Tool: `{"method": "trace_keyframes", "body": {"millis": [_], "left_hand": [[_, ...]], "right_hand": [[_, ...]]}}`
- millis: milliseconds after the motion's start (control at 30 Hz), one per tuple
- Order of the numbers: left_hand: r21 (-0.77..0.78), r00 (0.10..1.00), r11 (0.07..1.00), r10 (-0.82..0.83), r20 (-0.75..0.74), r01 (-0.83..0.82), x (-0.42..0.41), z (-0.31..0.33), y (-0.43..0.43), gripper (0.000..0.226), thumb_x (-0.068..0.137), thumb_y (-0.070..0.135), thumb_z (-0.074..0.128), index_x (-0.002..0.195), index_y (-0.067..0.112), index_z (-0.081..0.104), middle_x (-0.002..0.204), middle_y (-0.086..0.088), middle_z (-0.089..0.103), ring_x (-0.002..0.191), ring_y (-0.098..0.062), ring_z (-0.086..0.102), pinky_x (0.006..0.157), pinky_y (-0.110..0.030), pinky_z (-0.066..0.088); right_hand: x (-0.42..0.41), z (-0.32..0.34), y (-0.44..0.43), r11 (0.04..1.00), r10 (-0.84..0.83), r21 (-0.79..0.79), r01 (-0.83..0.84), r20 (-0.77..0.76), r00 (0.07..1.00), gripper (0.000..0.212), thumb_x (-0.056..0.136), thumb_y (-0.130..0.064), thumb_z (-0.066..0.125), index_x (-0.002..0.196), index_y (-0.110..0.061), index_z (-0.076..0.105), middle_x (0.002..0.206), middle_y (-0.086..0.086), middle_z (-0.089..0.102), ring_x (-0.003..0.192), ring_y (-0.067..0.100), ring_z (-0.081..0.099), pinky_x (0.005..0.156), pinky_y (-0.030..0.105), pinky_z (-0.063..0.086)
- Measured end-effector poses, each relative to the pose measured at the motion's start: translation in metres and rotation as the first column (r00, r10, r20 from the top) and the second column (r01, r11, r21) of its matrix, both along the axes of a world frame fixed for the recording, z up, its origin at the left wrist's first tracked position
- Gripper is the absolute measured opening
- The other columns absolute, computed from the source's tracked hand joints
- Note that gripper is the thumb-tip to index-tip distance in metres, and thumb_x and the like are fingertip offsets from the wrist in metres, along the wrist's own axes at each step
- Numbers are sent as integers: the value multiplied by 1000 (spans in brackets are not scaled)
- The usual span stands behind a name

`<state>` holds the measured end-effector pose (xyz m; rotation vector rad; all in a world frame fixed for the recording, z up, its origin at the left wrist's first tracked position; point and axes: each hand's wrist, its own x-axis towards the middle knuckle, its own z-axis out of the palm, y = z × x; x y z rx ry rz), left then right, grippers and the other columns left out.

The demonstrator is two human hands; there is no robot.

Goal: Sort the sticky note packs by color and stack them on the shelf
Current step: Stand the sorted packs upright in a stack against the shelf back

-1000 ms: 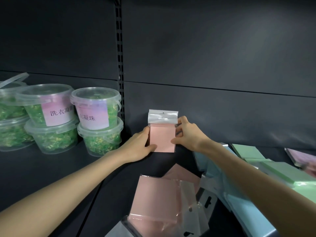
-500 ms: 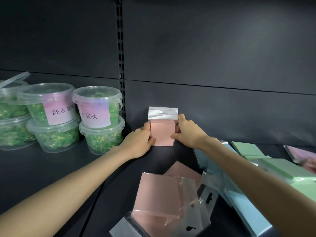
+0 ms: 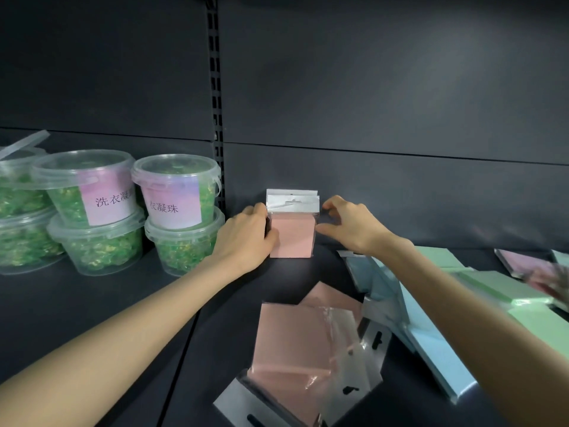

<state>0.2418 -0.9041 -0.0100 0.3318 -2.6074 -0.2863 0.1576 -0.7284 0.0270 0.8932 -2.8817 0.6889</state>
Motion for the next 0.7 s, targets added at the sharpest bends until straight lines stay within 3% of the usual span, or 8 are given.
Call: {"method": "trace_keyframes", "body": {"millis": [133,333,500,567,700], "left_hand": [[15,996,1000,9,-89,-8,8,10,4,30,93,31,50,116,11,47,120,-8,56,103,-30,58,73,-37,46],[40,995,997,67,-70,-64,13,9,20,36,92,31,54,118,10,43,123,-11,53,103,-33,56,68,-37,41],[93,989,988,133,-59,-127,19,9,29,31,93,29,55,115,11,44,118,-11,50,103,-35,56,68,-37,38],[111,996,991,80,-30,-76,19,8,29,31,93,26,54,120,15,46,121,-8,48,106,-32,55,72,-35,40],[97,996,995,-25,87,16,15,6,26,50,91,20,54,139,23,39,135,-5,42,123,-27,44,95,-39,42]], "right_hand": [[20,7,18,999,28,-23,-28,-28,999,47,91,-32,59,133,-15,45,129,9,55,109,28,58,96,36,45],[34,1,34,992,112,-58,-113,-14,994,42,91,-30,59,130,-15,50,130,6,56,120,22,52,96,30,42],[28,-2,29,983,173,-63,-172,12,985,37,91,-26,59,126,-16,53,124,9,58,113,26,54,94,34,44],[23,-4,24,981,192,-33,-191,13,981,44,90,-25,59,132,-18,49,130,10,53,115,28,52,98,38,43],[12,-6,14,977,207,47,-208,16,978,58,89,-22,59,143,-20,36,140,13,42,127,32,42,105,42,38]]}}
